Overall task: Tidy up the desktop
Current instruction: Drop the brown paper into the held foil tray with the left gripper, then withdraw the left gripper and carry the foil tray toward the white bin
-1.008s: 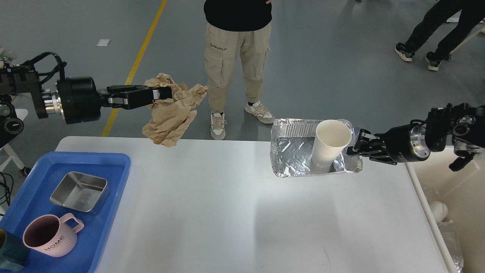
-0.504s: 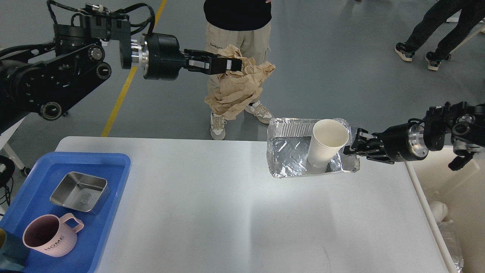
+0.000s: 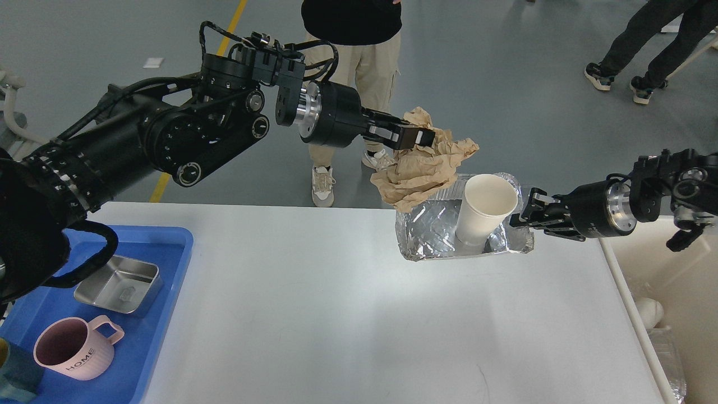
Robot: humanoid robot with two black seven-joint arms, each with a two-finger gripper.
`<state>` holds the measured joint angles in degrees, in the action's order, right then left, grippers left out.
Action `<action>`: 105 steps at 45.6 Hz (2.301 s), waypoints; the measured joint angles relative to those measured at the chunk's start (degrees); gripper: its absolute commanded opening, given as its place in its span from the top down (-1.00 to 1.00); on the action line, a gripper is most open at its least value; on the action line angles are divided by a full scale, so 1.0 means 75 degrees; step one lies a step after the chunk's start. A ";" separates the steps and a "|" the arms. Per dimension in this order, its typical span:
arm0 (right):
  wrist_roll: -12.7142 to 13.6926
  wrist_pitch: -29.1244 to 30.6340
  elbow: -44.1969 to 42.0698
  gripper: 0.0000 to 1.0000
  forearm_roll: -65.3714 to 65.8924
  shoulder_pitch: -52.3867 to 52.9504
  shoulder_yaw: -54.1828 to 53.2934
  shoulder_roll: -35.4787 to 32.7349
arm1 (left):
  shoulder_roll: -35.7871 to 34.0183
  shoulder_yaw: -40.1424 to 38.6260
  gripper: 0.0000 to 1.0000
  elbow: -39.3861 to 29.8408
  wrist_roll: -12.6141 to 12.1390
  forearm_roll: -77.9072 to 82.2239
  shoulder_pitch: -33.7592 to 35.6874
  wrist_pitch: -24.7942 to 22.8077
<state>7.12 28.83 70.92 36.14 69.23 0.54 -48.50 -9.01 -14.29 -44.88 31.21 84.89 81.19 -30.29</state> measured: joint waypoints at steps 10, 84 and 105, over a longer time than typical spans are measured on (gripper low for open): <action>0.0000 0.0000 0.0114 1.00 -0.0002 0.0009 -0.0016 -0.0111 | 0.0331 0.0190 0.79 0.0271 -0.0002 -0.0009 -0.0112 0.0073; -0.0002 0.0013 0.0245 1.00 -0.0003 -0.0114 -0.0060 -0.0372 | -0.1554 -0.2901 -0.94 0.0319 -0.0845 -0.5184 -0.2719 0.2077; 0.0000 -0.0028 0.0187 1.00 -0.0001 -0.0255 -0.0034 -0.0423 | -0.1942 -0.7896 -0.94 -0.0905 -0.0824 -0.5681 -0.6171 0.1345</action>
<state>7.12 28.62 72.32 36.13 67.32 0.28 -51.68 -23.58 -73.51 -51.67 25.03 42.28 34.91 -20.20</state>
